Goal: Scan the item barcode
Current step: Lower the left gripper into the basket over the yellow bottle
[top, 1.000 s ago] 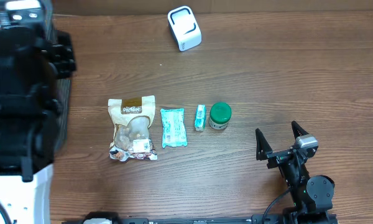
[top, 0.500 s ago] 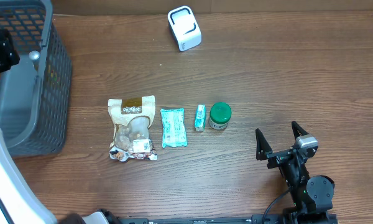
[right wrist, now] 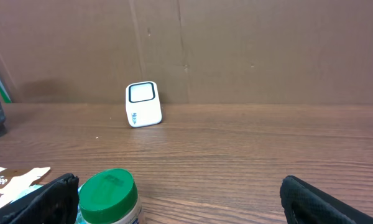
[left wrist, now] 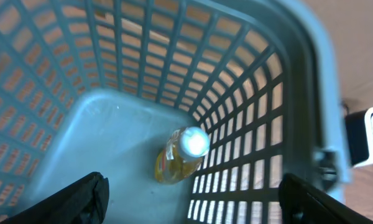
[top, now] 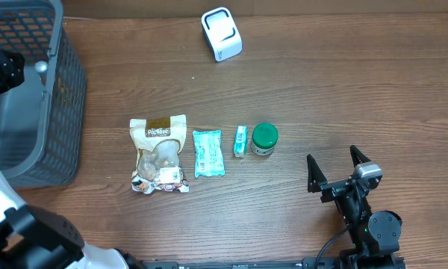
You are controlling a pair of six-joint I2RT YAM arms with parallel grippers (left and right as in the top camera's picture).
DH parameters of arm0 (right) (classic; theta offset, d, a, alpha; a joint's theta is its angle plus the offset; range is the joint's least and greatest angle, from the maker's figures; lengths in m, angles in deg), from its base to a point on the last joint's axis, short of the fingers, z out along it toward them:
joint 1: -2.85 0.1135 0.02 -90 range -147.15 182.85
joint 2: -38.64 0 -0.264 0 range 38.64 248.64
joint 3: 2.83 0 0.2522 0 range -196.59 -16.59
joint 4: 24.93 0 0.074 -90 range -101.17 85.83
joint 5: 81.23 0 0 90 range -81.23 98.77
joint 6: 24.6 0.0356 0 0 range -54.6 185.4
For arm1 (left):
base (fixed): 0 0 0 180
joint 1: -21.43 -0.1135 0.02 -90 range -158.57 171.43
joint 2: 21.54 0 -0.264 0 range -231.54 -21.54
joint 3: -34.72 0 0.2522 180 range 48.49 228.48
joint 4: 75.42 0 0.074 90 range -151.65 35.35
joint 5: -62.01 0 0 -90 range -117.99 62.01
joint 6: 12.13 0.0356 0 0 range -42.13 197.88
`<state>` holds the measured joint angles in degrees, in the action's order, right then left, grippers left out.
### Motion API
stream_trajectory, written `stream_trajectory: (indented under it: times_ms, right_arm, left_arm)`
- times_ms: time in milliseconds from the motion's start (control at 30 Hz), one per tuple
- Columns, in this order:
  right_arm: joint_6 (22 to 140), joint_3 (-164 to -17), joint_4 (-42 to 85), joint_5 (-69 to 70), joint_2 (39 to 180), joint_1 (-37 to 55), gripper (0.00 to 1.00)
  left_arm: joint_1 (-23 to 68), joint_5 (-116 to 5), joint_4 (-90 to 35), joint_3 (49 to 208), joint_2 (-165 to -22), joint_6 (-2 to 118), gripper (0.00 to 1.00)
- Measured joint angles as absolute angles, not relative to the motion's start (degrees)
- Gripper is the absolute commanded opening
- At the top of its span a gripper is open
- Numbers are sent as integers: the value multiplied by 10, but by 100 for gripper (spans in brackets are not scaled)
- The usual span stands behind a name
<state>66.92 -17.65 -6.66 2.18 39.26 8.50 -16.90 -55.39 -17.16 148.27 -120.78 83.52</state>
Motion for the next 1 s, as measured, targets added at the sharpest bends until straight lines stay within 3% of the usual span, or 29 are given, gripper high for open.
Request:
stream_trajectory:
  times_ms: [567,1000]
  right_arm:
    - [669,-177,-67,22,393,85,100]
    - [669,-177,-67,22,393,85,100]
  left_arm:
    - [-123,-555,-215,1483,-1329,910,92]
    - [-80,-465,-242,1483,-1395,920,94]
